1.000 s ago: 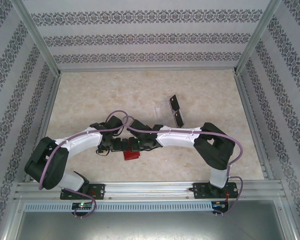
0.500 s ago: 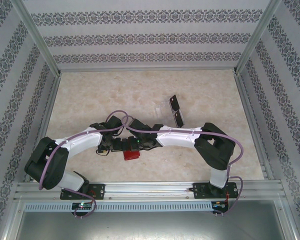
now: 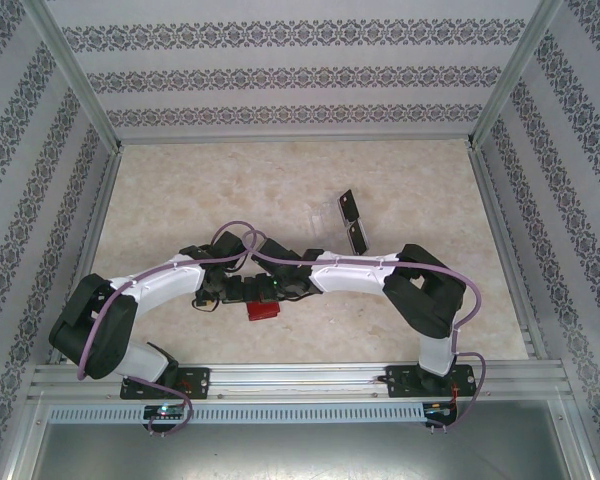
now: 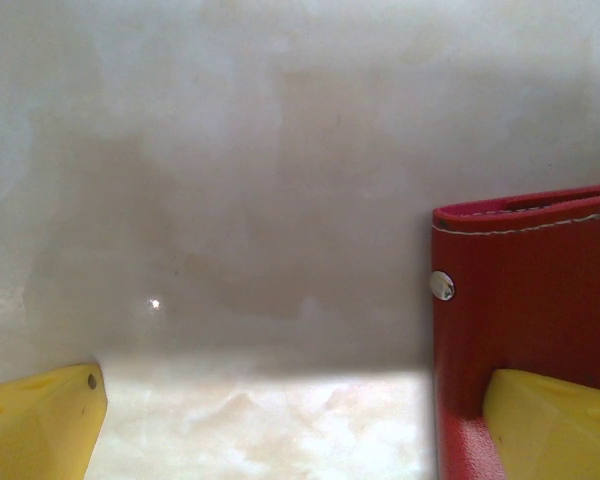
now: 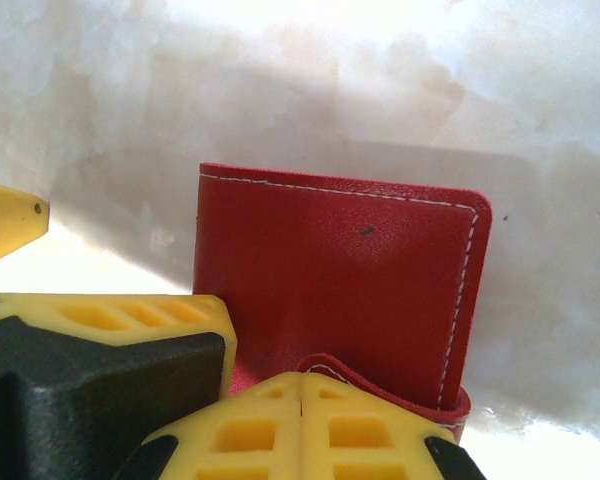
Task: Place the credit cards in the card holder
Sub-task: Close the button on the card holder.
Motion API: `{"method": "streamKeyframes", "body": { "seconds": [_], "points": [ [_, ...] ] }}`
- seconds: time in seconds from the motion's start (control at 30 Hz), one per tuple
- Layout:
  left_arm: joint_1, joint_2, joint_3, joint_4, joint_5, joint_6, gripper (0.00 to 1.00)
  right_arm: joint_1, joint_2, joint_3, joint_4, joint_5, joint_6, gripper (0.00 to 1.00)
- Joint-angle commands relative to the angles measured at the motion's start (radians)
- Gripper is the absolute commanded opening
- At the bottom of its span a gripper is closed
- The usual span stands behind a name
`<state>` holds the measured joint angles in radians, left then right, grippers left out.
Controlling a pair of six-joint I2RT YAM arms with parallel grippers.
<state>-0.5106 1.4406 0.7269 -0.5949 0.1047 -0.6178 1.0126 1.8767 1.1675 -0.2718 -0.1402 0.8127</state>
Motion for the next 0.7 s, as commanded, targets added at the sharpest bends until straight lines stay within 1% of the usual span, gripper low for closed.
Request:
{"method": "streamKeyframes", "body": {
  "seconds": [0.0, 0.13, 0.47, 0.67],
  "points": [
    [-0.018, 0.016, -0.012, 0.010, 0.065, 0.007, 0.97, 0.021, 0.025, -0.028, 0.027, -0.012, 0.018, 0.00],
    [-0.018, 0.014, -0.012, 0.007, 0.062, 0.007, 0.97, 0.021, 0.022, -0.073, 0.039, -0.009, 0.034, 0.00],
    [-0.018, 0.011, -0.009, 0.001, 0.062, 0.008, 0.97, 0.017, 0.090, -0.130, 0.077, 0.008, 0.062, 0.00],
    [-0.018, 0.007, -0.005, -0.003, 0.062, 0.007, 0.97, 0.011, 0.096, -0.197, 0.089, 0.023, 0.098, 0.00]
  ]
}}
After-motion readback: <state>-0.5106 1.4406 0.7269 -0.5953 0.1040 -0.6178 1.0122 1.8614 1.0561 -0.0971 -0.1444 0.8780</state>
